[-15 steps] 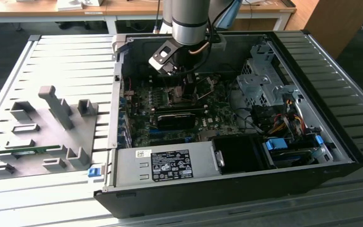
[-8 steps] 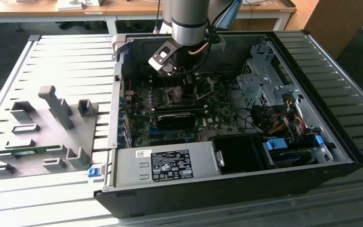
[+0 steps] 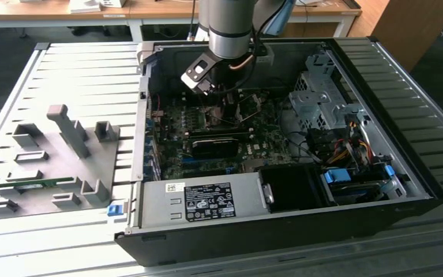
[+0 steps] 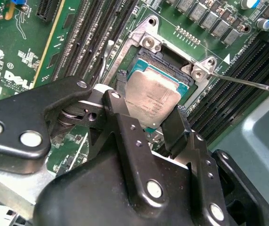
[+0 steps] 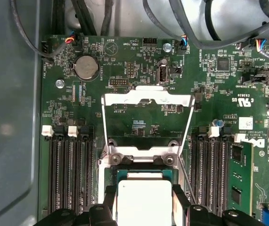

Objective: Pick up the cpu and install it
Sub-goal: 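Place the cpu into insertion slot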

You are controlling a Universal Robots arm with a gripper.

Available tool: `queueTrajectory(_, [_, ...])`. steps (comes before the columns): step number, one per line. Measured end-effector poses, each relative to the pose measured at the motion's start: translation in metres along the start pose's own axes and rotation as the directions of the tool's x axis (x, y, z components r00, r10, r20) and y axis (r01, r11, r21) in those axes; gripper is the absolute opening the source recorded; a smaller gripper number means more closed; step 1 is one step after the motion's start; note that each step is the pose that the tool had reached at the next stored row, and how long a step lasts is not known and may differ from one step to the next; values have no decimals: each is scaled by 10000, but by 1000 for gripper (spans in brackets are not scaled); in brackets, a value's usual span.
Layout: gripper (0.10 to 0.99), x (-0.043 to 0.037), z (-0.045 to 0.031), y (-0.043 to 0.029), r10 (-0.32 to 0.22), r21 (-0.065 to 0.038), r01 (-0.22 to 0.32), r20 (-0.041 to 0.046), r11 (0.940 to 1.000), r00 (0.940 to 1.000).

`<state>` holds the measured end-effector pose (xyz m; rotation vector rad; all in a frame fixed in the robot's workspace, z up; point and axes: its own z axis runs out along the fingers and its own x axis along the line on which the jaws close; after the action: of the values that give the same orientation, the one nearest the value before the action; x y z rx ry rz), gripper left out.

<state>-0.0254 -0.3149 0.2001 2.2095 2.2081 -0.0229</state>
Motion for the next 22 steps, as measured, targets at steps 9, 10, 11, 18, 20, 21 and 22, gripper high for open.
queueTrajectory(9, [545,4,35,-6,0,1,0,-5,10000,10000])
queueTrajectory(10, [545,5,38,-7,1,1,-1,-6,10000,10000])
queueTrajectory(11, [545,5,42,-8,2,0,-2,-7,10000,10000])
queueTrajectory(18, [545,14,71,-9,0,3,0,-3,10000,10000])
queueTrajectory(20, [545,14,78,-10,0,5,0,0,10000,10000])
queueTrajectory(21, [545,14,79,-10,0,5,0,0,10000,10000])
queueTrajectory(22, [545,15,80,-9,0,4,0,-2,10000,10000])
